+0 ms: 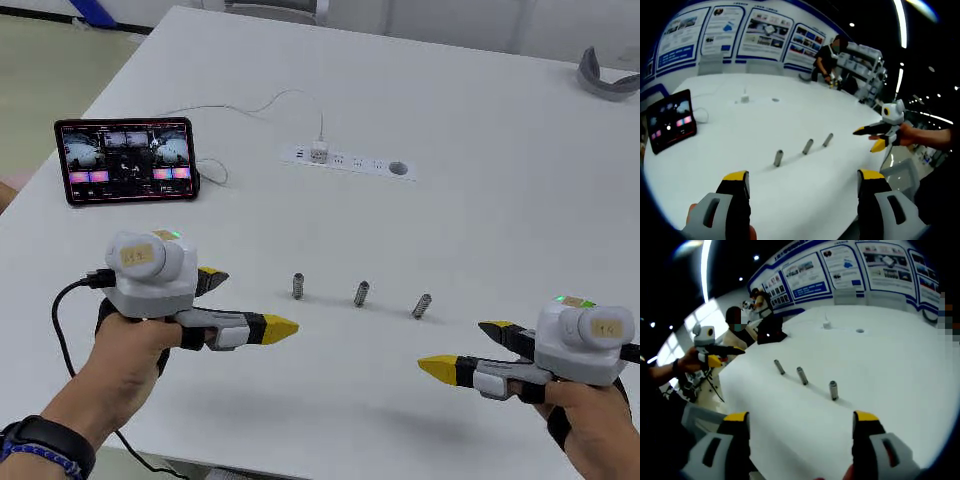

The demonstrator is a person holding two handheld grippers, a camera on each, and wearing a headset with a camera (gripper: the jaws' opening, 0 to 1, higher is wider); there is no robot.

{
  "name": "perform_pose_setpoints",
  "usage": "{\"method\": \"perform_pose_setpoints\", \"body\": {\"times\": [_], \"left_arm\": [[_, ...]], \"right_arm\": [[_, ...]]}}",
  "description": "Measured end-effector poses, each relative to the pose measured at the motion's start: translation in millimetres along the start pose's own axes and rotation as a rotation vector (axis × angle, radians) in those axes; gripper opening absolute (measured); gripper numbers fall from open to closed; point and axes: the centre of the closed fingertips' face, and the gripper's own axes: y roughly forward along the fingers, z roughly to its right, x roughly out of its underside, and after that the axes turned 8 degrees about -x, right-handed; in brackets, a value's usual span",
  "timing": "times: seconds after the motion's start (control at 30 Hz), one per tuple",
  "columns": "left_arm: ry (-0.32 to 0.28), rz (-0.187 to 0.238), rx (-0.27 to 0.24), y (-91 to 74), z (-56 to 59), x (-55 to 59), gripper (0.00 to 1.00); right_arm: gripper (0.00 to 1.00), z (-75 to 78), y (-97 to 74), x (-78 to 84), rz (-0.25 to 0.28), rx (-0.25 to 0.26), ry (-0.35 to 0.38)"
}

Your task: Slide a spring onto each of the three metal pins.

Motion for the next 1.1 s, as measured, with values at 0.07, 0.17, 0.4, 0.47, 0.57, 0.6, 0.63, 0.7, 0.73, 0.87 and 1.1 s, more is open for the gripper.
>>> {"method": "perform_pose_setpoints", "body": {"times": [0.07, 0.17, 0.4, 0.47, 0.57, 0.6, 0.63, 0.7, 0.73, 0.87, 1.1], "left_arm": [[-0.006, -0.001, 0.004, -0.2, 0.6, -0.9, 0.88], [-0.004, 0.012, 0.005, -0.2, 0.1, -3.7, 0.89], [0.024, -0.006, 0.001, -0.9, -1.0, -1.5, 0.90], [0.026, -0.011, 0.002, -0.6, -1.1, -0.4, 0.90], [0.032, -0.007, 0.004, -0.7, -0.3, -0.4, 0.90], [0.029, -0.010, 0.005, -0.5, 0.0, 0.0, 0.91], [0.029, -0.010, 0.006, -0.5, 0.4, 0.1, 0.91], [0.030, -0.009, 0.005, 0.0, 0.1, -0.2, 0.91], [0.029, -0.010, 0.007, 0.1, 0.3, -0.2, 0.91], [0.026, -0.009, 0.007, 0.7, 0.3, -0.6, 0.93], [0.022, -0.006, 0.012, 1.4, 3.0, 0.6, 0.93]], "right_arm": [[0.87, -0.7, 0.1, 0.2, 0.001, 0.000, 0.001], [0.87, -2.0, 0.6, 1.3, -0.003, -0.003, 0.002], [0.88, -4.6, 0.6, 1.5, 0.000, -0.007, -0.003], [0.89, -6.5, 1.0, 1.5, 0.001, -0.010, -0.002], [0.90, -8.3, 1.2, 1.6, 0.002, -0.013, -0.005], [0.90, -9.3, 0.8, 1.3, 0.006, -0.014, -0.005], [0.90, -9.4, 0.6, 1.2, 0.008, -0.013, -0.005], [0.90, -10.3, -0.5, 1.1, 0.015, -0.012, -0.003], [0.90, -10.8, -0.9, 1.6, 0.015, -0.013, -0.001], [0.90, -11.9, -2.4, 6.0, 0.011, -0.011, 0.004], [0.90, -10.9, -6.5, 8.7, 0.015, -0.003, 0.012]]}}
